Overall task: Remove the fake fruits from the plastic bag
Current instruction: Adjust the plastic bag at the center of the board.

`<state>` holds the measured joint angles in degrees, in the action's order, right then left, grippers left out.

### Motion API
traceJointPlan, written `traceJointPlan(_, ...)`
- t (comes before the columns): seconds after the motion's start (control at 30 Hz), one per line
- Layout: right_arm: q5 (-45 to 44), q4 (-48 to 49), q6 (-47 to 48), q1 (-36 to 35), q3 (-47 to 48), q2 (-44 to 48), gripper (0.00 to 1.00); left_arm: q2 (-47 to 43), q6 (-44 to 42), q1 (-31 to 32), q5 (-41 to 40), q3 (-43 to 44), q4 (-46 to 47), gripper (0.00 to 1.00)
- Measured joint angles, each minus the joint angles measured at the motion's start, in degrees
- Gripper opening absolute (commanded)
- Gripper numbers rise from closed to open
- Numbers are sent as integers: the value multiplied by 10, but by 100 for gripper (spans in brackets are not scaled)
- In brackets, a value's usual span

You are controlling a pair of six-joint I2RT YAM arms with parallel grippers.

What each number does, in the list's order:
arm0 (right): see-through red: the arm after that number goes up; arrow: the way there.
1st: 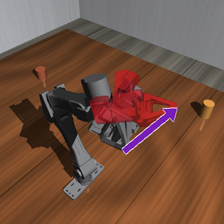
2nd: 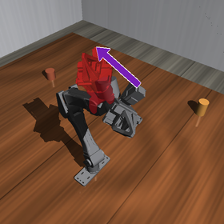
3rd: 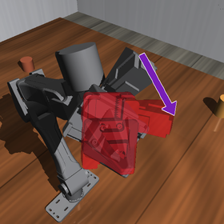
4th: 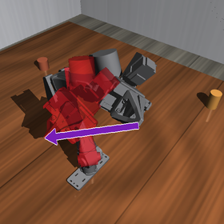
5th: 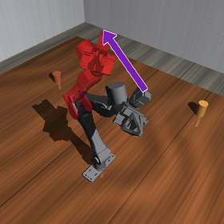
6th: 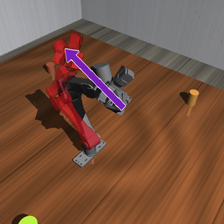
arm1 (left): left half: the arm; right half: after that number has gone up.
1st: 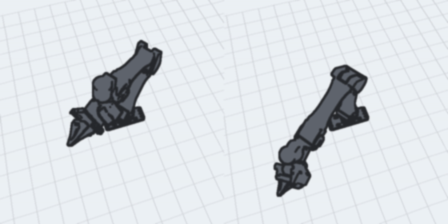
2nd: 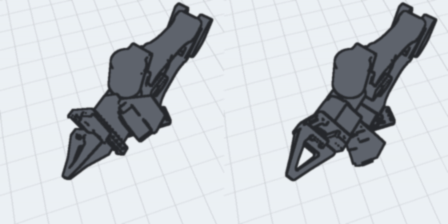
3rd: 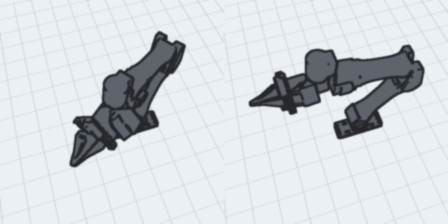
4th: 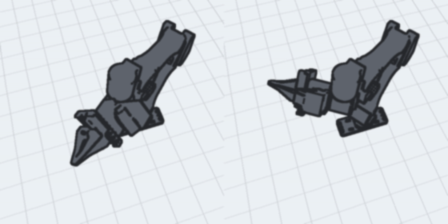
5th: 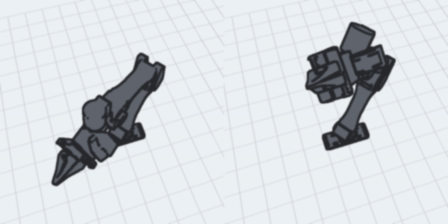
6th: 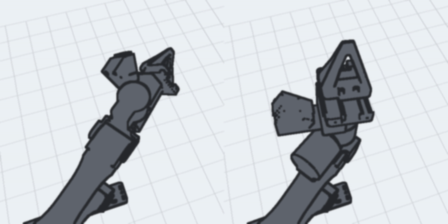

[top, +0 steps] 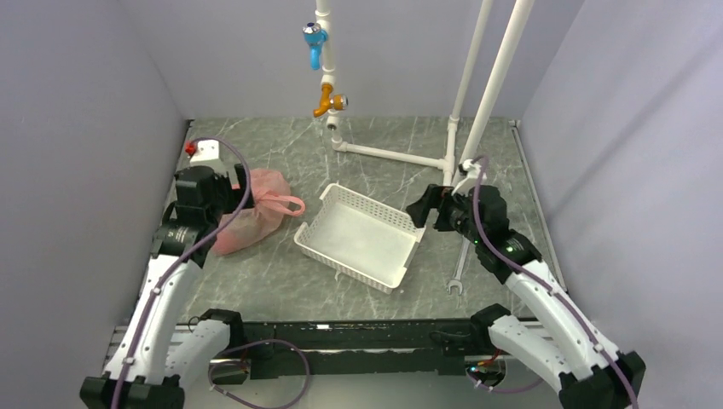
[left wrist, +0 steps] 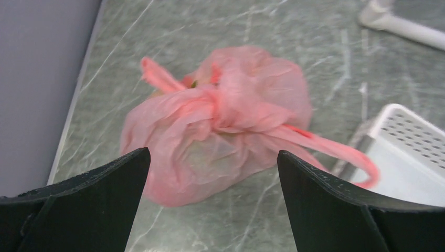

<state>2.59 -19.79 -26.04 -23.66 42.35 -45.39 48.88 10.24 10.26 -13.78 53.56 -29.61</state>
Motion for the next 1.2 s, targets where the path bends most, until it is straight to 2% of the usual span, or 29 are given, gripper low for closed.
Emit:
traceJointPlan(0.1,19,28,-14,-50,0,-43,100,33,4,-59,19,3,-19,99)
traceJointPlan(0.27,24,77,-31,-153,2,-114,100,124,11,-103,38,33,-48,96)
traceJointPlan(0.5,24,118,-41,-245,47,-224,100,198,8,-178,81,50,-47,80)
traceJointPlan(0.57,24,129,-41,-257,58,-238,100,218,3,-195,101,60,-46,81)
traceJointPlan(0.73,26,144,-40,-266,85,-273,100,239,-10,-209,156,57,-34,93)
traceJointPlan(0.87,33,152,-39,-271,111,-307,100,239,-21,-209,198,45,-25,92)
traceJointPlan(0.93,43,157,-39,-275,127,-328,100,248,-22,-209,218,45,-23,86)
traceJointPlan(1.03,56,169,-41,-279,134,-340,100,266,-22,-209,234,45,-23,70)
traceJointPlan(1.2,68,187,-46,-289,139,-352,100,280,-24,-209,245,45,-23,60)
